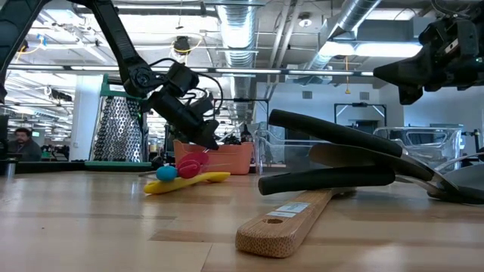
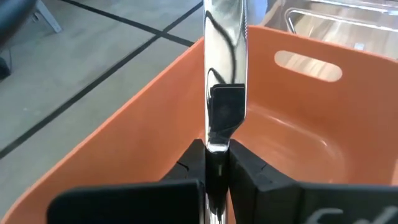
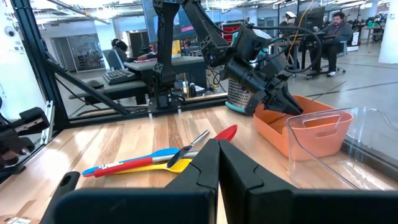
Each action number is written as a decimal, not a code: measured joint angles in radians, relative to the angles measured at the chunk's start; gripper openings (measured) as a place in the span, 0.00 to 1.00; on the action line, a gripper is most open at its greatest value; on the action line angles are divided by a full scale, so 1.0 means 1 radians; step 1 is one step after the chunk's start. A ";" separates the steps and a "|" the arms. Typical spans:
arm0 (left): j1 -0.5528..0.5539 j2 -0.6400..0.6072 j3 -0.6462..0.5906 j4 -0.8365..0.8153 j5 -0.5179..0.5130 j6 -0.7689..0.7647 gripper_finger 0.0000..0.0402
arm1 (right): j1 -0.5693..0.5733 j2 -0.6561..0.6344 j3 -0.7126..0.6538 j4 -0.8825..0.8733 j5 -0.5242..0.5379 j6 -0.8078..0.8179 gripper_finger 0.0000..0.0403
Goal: Pick & Place Kitchen Items
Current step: Put the silver knife into the orange bin
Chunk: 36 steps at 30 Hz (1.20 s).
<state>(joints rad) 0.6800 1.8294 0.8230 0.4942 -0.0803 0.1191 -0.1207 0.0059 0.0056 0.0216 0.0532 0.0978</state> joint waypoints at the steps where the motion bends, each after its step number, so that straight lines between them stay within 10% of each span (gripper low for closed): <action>1: 0.000 0.000 0.000 -0.003 0.000 -0.003 0.05 | 0.000 0.000 0.000 0.000 0.000 0.000 0.00; 20: 0.000 0.000 0.000 -0.044 0.000 -0.027 0.26 | 0.001 0.000 0.000 0.000 0.000 0.000 0.00; 36: -0.034 -0.009 0.000 0.154 0.125 -0.025 0.13 | 0.000 0.000 0.000 0.000 0.000 -0.002 0.00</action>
<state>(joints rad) 0.6461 1.8205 0.8230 0.6483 0.0449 0.0942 -0.1207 0.0059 0.0058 0.0219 0.0532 0.0959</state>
